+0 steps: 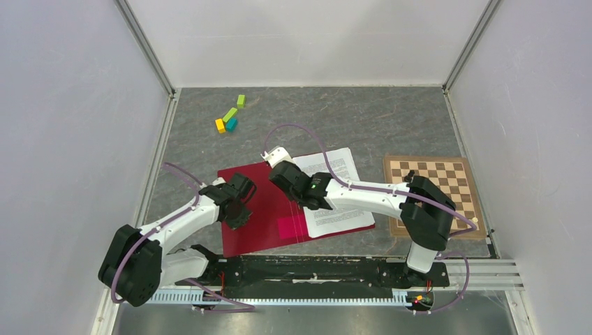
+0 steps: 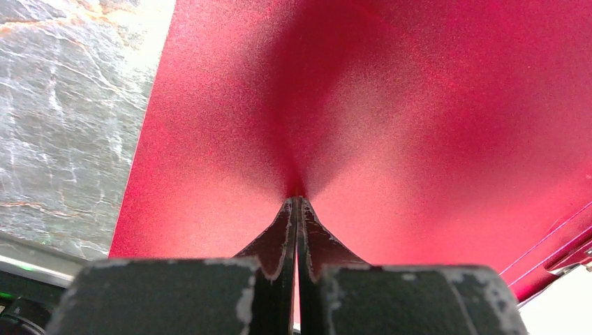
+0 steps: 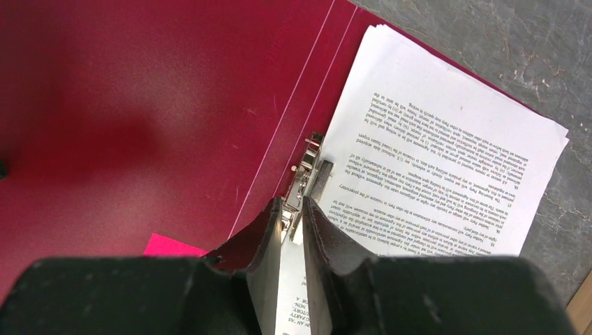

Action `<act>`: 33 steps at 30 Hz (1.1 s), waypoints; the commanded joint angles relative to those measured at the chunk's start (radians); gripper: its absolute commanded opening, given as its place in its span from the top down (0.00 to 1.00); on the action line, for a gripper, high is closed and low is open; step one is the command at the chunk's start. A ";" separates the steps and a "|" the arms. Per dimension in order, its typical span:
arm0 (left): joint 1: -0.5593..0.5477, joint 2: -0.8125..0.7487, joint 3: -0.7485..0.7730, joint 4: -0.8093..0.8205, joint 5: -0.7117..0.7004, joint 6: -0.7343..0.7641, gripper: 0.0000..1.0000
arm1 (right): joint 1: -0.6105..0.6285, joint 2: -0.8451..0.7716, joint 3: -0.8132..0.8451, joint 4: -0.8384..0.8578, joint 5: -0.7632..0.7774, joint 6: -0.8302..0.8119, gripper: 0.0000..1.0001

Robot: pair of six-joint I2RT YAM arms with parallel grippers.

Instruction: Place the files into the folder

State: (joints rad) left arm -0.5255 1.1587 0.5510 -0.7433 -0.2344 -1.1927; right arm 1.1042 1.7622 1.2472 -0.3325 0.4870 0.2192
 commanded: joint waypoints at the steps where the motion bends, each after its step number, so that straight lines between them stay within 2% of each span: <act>1: -0.005 0.007 0.031 -0.028 -0.039 -0.051 0.98 | 0.004 -0.014 0.064 0.008 -0.012 -0.006 0.80; 13: -0.007 -0.006 0.023 -0.028 -0.042 -0.058 0.98 | 0.005 0.055 0.075 -0.002 0.036 -0.037 0.83; 19: -0.006 -0.007 0.019 -0.027 -0.045 -0.061 0.98 | 0.005 0.072 0.077 0.010 0.005 -0.043 0.84; 33: -0.006 0.007 0.028 -0.036 -0.049 -0.064 0.98 | 0.013 0.058 0.048 -0.012 0.026 -0.047 0.86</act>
State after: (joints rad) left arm -0.5262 1.1625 0.5545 -0.7586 -0.2398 -1.2156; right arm 1.1065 1.8328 1.2861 -0.3397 0.4942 0.1860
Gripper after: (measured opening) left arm 0.032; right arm 0.142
